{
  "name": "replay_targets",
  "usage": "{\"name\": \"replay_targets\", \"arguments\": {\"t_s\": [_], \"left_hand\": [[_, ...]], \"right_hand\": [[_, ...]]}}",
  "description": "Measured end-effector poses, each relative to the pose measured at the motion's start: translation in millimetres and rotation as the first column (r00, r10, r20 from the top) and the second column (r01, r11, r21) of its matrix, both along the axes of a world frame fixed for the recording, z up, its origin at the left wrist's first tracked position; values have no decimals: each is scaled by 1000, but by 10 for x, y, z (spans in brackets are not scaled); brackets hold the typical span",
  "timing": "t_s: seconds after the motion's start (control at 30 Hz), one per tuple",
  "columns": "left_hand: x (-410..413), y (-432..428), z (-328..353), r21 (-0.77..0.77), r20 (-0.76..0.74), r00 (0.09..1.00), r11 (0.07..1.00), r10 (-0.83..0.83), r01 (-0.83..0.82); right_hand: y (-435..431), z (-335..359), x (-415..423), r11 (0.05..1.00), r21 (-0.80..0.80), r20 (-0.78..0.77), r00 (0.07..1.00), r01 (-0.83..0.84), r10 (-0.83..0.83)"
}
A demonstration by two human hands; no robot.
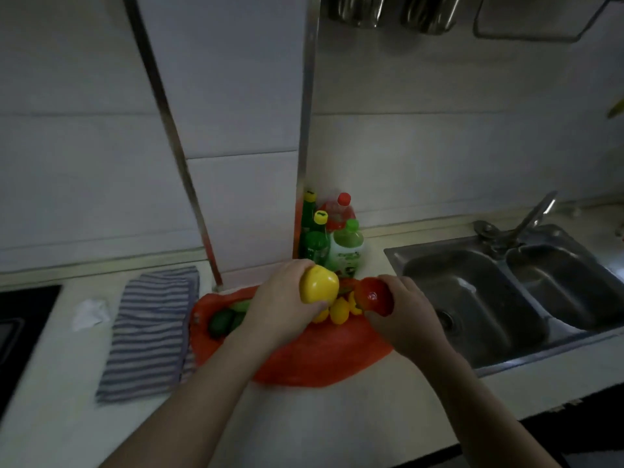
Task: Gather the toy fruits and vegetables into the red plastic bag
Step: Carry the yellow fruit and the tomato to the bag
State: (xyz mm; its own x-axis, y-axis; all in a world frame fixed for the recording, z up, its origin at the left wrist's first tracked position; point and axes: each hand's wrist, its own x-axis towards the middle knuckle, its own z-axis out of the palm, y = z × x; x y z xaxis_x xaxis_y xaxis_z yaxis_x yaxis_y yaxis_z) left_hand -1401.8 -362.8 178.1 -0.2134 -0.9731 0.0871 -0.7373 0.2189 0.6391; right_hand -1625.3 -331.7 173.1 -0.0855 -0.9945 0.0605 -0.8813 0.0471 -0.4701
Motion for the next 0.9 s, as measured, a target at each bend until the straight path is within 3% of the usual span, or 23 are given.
{"name": "replay_targets", "arguments": {"t_s": [0.37,0.53,0.9], "left_hand": [[-812,-43,-544,104,4,974,968,228,-228],[-818,50,-800,176,23,949,933,316,-315],[-1011,28,-1372,302,21,943,897,332,-322]], "right_hand": [[-470,-599,-717,954,141,67,964,-263,256],[-541,-896,-715,895,261,16,929,-361,370],[-767,-1335,-727,867,327,-18,915,-377,404]]}}
